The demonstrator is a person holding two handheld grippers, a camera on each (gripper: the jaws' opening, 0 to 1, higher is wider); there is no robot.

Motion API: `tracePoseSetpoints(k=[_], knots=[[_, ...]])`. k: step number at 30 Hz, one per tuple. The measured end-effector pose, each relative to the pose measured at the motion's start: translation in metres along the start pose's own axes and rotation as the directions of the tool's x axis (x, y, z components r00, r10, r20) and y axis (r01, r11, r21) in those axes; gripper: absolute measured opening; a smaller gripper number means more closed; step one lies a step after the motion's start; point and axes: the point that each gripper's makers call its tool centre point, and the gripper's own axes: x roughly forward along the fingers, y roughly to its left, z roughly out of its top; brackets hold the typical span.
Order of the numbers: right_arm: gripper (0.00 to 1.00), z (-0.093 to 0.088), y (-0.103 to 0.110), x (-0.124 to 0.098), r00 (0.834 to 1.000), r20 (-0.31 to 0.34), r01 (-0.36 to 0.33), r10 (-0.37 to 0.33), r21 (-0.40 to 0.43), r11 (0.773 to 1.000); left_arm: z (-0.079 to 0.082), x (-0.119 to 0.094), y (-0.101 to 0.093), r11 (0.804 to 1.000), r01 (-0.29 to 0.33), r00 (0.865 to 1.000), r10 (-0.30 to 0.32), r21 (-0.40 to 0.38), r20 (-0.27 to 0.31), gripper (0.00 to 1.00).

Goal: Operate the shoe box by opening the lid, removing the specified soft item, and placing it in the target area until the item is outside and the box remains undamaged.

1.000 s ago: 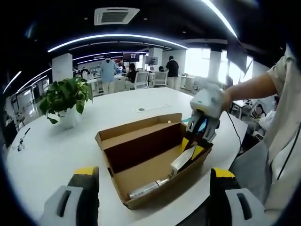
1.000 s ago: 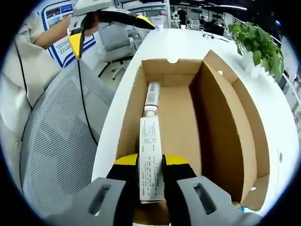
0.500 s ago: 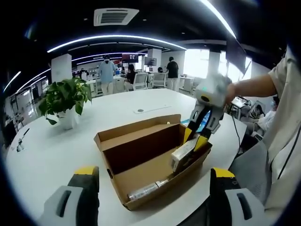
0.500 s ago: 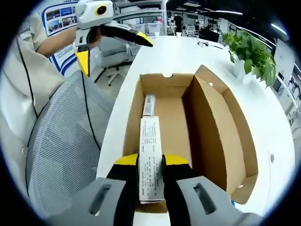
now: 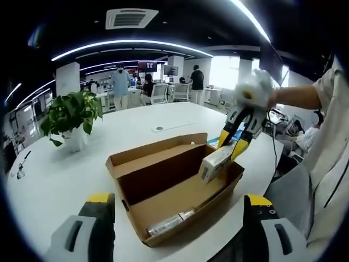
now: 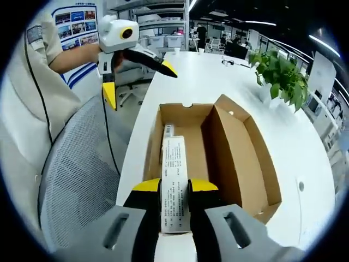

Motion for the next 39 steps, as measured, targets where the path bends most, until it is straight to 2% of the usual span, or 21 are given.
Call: tracePoseSetpoints(k=[9, 22, 39], knots=[[0.16, 0.005, -0.007, -0.026, 0.999, 0.026, 0.026, -0.026, -0.010, 1.000, 0.004, 0.004, -0.005, 0.999, 0.024, 1.000, -0.024, 0.025, -0.009, 1.00], [0.16, 0.001, -0.020, -0.065, 0.998, 0.039, 0.057, -0.057, -0.021, 0.998, -0.003, 0.006, -0.011, 0.998, 0.055, 0.998, -0.055, 0.032, -0.029, 1.00], [0.16, -0.037, -0.049, -0.116, 0.991, 0.009, 0.134, -0.134, 0.007, 0.991, 0.004, 0.010, -0.015, 0.997, 0.065, 0.998, -0.065, 0.046, 0.002, 1.00]])
